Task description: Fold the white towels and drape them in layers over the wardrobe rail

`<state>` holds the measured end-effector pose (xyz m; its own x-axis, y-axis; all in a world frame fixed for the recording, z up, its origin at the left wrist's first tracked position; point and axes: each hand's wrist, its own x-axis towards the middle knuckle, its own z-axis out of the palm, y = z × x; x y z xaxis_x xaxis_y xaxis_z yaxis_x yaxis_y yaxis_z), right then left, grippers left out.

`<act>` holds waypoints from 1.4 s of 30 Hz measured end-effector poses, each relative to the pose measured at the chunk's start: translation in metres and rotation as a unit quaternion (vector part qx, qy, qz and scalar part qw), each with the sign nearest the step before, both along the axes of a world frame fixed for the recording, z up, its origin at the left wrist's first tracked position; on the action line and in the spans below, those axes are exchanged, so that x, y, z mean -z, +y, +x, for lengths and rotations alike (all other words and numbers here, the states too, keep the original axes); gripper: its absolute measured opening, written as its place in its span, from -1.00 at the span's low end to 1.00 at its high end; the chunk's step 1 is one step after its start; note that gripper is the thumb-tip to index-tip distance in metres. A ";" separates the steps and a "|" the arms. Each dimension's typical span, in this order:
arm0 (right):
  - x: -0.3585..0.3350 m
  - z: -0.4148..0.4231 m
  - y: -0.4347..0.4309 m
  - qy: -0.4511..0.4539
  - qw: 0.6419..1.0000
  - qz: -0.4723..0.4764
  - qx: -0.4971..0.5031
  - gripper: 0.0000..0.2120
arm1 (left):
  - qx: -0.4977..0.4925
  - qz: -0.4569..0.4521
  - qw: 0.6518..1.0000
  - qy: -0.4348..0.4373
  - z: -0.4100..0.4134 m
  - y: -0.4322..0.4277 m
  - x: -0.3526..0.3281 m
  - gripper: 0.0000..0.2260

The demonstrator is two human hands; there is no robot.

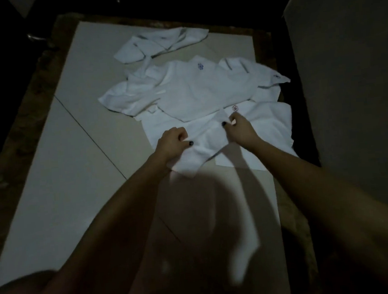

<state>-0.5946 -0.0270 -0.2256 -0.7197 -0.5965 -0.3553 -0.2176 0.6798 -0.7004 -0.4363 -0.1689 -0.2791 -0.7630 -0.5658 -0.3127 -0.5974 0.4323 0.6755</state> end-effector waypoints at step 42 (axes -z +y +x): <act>-1.014 0.172 -0.128 -0.135 0.904 -0.263 -0.308 -0.78 | -0.209 0.026 0.893 0.399 0.176 -0.021 -1.016 -0.92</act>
